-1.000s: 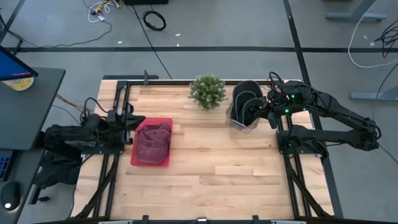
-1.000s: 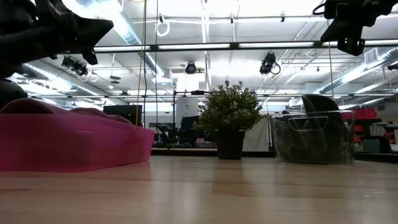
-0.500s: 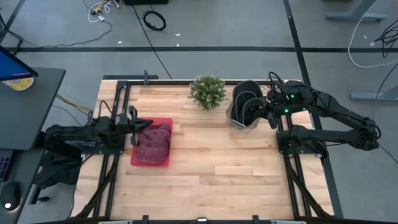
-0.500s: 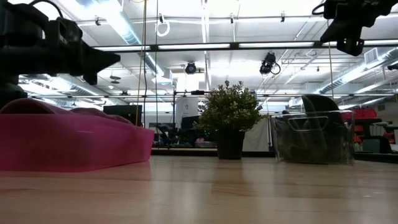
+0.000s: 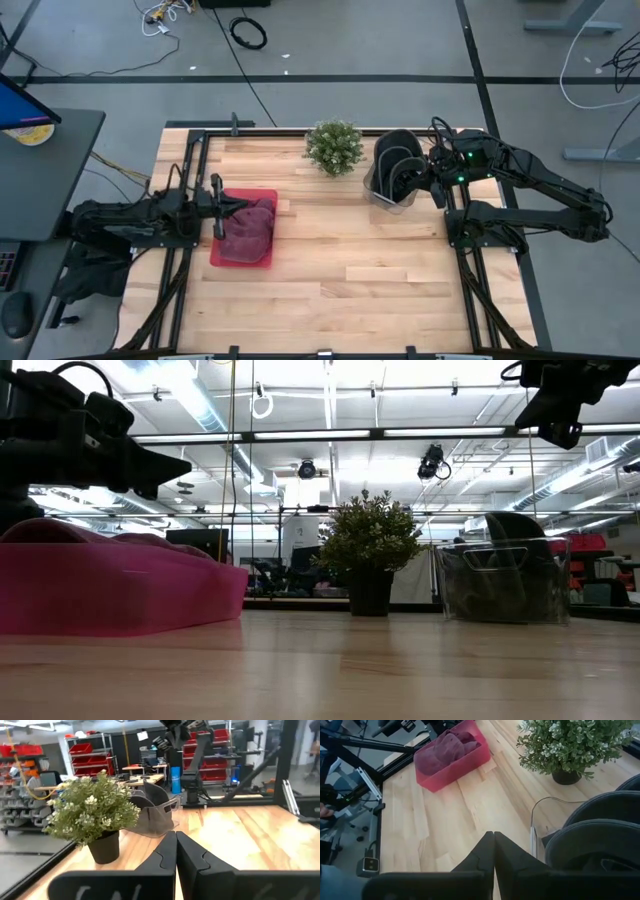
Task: Pick & Place hat
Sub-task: Return to Home Position
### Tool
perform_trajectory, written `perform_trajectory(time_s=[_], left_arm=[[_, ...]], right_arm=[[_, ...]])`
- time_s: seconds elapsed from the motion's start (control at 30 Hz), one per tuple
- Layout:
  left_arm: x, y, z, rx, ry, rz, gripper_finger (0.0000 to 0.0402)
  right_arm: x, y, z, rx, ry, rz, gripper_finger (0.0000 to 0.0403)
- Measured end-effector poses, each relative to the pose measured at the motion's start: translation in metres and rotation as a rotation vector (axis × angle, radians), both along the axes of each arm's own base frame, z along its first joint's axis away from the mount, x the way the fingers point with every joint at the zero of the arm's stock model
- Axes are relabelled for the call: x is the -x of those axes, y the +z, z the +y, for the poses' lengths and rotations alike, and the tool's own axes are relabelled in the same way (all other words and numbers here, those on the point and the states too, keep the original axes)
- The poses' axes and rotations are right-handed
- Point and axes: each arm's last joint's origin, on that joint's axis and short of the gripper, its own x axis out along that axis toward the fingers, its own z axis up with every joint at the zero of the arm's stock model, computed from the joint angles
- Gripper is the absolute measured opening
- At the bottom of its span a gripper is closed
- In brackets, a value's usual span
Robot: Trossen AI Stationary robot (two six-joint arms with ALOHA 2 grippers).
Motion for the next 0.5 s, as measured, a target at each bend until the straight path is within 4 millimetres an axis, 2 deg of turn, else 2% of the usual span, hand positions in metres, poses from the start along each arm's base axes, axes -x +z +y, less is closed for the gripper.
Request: perform_trajectory(time_s=[0.3,0.5], left_arm=[[-0.0013,-0.0027,-0.0006,-0.088,-0.019,0.043,0.0007],[-0.0019,-0.0052,-0.0051,-0.121,-0.172,0.066,0.0008]], right_arm=[[0.0,0.0,0.0,0.004,0.003,0.0,0.0011],[0.0,0.0,0.0001,0.0,0.001,0.0,0.0011]])
